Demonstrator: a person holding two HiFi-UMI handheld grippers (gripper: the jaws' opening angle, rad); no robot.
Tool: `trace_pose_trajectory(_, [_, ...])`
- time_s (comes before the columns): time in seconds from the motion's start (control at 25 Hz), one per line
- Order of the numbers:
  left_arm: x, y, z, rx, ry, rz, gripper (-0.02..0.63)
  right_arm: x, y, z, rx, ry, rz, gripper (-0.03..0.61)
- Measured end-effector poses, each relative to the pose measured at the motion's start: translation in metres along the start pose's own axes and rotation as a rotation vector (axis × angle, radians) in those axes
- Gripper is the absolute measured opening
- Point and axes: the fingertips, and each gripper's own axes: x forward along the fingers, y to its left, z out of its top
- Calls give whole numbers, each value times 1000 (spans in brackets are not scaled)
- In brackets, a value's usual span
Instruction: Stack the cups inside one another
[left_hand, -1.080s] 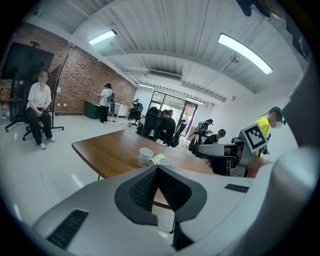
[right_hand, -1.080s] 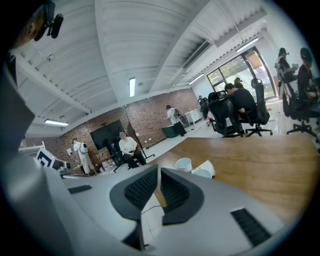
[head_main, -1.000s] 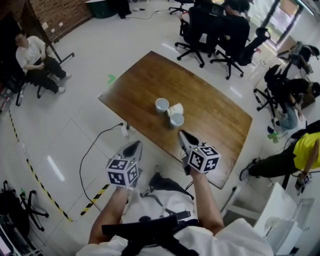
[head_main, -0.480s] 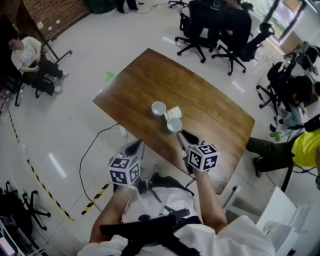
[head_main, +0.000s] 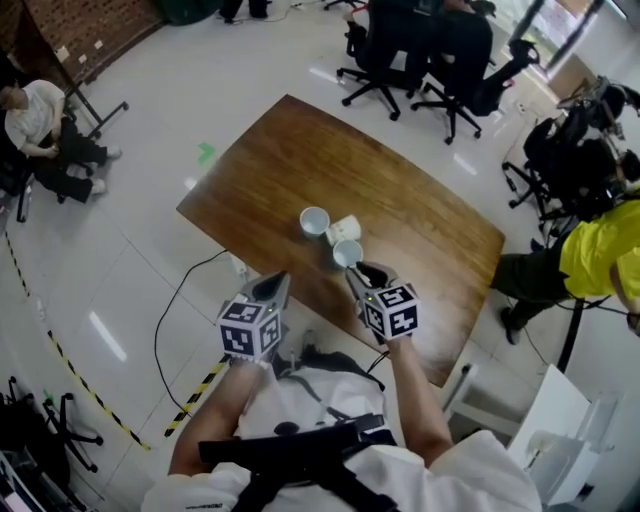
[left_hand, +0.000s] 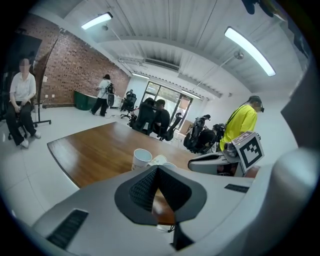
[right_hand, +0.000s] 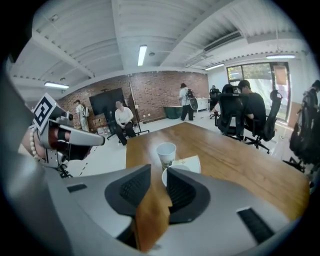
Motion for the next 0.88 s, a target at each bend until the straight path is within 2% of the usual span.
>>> trace_pose_trajectory(0.32, [20, -7, -8, 25, 54, -58, -5, 28, 0, -5, -103, 92, -15, 127])
trace_pose_trajectory(0.56, [26, -9, -11, 11, 48, -75, -5, 53, -2, -22, -218, 200, -8, 126])
trace_pose_trajectory(0.88, [22, -1, -6, -16, 28, -64, -5, 70, -3, -36, -285, 292, -7, 114])
